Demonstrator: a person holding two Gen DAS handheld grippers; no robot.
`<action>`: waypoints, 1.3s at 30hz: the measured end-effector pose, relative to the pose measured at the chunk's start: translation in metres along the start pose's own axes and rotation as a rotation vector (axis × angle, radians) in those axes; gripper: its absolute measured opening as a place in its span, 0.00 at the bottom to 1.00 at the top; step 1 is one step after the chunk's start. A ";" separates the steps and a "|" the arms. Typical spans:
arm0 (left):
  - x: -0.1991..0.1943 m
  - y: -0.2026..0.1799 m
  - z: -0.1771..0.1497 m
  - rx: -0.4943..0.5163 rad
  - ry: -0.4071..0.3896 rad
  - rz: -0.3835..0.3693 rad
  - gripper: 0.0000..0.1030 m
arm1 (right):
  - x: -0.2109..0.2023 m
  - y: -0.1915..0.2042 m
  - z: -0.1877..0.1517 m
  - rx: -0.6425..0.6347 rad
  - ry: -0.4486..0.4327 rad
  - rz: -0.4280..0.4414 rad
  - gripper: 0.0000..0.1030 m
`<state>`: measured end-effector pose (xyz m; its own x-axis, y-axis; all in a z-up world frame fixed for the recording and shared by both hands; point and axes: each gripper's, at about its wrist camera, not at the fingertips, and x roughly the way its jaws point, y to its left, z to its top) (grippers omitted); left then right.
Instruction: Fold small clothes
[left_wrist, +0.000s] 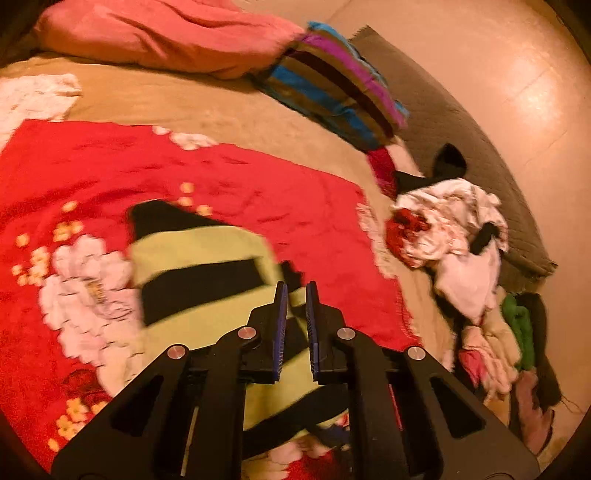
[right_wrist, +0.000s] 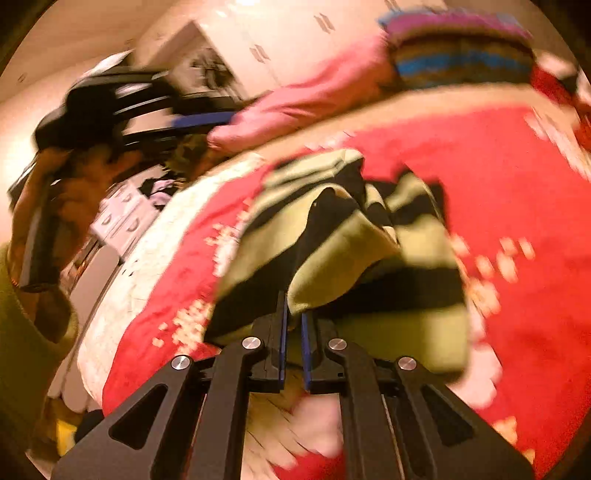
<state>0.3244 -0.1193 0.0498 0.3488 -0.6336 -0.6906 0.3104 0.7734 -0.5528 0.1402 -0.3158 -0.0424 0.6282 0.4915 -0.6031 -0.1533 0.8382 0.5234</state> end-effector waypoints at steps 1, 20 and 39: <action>-0.004 0.006 -0.003 -0.004 0.000 0.018 0.04 | 0.000 -0.004 -0.005 0.034 0.021 0.014 0.06; 0.017 0.073 -0.108 0.029 0.049 0.296 0.13 | 0.011 -0.036 0.089 0.172 0.035 0.016 0.91; 0.015 0.076 -0.120 0.004 0.013 0.300 0.19 | 0.091 -0.027 0.121 0.099 0.215 -0.053 0.36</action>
<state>0.2469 -0.0681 -0.0587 0.4140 -0.3761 -0.8290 0.1983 0.9260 -0.3212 0.2938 -0.3223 -0.0378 0.4545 0.4956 -0.7401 -0.0421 0.8419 0.5379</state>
